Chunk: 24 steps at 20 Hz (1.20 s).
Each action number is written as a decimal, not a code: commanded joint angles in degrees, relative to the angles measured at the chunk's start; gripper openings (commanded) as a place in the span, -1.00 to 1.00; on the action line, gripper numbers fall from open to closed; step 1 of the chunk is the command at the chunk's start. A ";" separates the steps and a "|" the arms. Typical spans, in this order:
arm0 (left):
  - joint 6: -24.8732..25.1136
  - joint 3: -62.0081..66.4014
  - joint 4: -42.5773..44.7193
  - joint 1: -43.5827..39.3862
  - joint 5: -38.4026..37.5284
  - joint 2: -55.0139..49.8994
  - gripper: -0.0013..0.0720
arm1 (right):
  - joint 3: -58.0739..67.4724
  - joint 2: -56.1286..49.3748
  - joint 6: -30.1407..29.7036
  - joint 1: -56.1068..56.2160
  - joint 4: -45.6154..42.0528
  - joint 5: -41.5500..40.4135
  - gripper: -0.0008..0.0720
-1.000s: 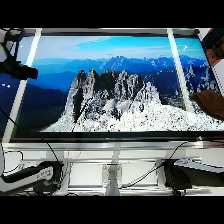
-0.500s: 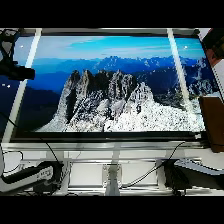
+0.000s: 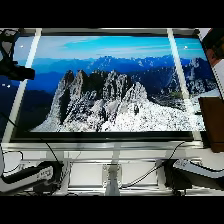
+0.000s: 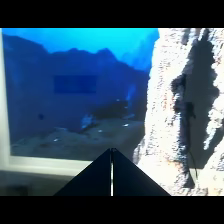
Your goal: Fold the clothes and pants, and hang the long-sleeved shirts on hangers.
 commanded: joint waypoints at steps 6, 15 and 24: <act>0.00 0.00 0.02 0.02 -0.02 -0.02 -0.93 | 11.65 -0.02 -4.74 41.94 6.49 0.11 -0.93; 0.00 0.00 0.02 0.00 0.00 -0.02 -0.94 | 11.63 -0.04 -4.74 54.47 -8.83 -1.57 -0.93; 0.00 0.00 0.02 0.02 0.00 -0.02 -0.93 | 11.65 -0.04 -4.72 54.38 -8.15 -1.62 -0.93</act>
